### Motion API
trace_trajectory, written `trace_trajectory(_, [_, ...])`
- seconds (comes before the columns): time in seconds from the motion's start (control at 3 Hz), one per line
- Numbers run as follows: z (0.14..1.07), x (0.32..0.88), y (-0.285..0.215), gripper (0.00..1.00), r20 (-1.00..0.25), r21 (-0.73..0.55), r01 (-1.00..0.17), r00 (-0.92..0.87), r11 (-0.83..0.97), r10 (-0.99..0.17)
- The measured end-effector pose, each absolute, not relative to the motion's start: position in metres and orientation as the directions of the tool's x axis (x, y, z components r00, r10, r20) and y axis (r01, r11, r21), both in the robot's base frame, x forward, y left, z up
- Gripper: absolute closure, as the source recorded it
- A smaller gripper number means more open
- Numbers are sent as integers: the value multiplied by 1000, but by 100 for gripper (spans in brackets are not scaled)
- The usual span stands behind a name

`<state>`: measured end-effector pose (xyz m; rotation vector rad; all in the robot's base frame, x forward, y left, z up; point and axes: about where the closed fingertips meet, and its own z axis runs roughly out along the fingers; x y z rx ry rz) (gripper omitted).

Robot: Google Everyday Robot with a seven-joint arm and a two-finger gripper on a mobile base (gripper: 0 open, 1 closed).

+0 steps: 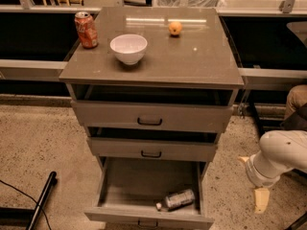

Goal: Pick blue plastic bottle from bottom drawer and place on counter

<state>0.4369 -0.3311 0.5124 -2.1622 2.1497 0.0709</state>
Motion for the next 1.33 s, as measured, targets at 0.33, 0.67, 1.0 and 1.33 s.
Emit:
trace_trajectory(0.33, [467,425,-278,0,-249,15,-986,156,-165,-956])
trace_trajectory(0.67, [446,411,-236,0,-342,-113,-929,368,-351,-864])
trace_trajectory(1.0, [446,412,-238,0,-333,-115,-917,399,-383,-854])
trace_trajectory(1.33, [419,445,-233,0,-351,-130,-963,268,-236,-897])
